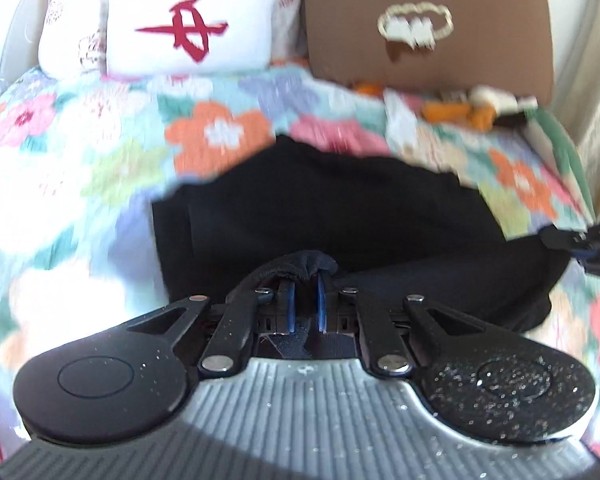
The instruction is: Fold clothes
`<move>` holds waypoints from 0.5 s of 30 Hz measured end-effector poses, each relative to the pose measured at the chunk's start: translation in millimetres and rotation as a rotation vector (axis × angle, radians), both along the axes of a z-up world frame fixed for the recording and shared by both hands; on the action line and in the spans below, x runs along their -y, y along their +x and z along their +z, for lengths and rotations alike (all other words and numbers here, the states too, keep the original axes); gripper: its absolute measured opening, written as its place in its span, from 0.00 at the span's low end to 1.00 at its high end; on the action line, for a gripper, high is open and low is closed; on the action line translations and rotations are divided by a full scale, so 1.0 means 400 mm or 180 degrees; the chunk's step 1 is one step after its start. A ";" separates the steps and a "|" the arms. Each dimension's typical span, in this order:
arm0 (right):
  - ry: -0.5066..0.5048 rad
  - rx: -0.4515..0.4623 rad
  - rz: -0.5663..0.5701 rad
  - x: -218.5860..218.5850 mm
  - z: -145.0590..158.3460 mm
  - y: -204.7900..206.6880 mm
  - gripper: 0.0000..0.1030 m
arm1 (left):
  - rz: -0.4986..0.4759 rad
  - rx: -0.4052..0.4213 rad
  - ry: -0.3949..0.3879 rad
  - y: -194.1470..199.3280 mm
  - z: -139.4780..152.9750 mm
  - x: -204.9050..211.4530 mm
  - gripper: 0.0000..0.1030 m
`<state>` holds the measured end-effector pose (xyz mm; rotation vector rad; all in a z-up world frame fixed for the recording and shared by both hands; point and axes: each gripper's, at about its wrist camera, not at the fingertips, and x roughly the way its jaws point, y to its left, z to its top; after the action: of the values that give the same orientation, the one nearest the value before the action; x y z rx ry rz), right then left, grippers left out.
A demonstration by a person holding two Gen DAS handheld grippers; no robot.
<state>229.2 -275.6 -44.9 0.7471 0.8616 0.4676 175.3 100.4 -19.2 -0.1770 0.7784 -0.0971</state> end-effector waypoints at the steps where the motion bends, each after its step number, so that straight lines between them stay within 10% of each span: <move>1: 0.0016 0.0022 -0.0020 0.001 0.007 0.023 0.10 | 0.0013 0.0027 -0.0036 0.025 0.001 -0.010 0.10; 9: 0.0004 0.0035 -0.0164 -0.015 -0.009 0.194 0.10 | 0.0114 0.0199 -0.0418 0.249 -0.044 -0.042 0.09; 15: -0.0993 0.0522 -0.0296 -0.071 -0.030 0.270 0.11 | -0.0067 0.0269 -0.0128 0.347 -0.092 -0.002 0.09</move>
<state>337.4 -247.2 -56.8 0.4528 0.7214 0.2976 314.1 101.2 -56.2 -0.2018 0.6945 -0.1394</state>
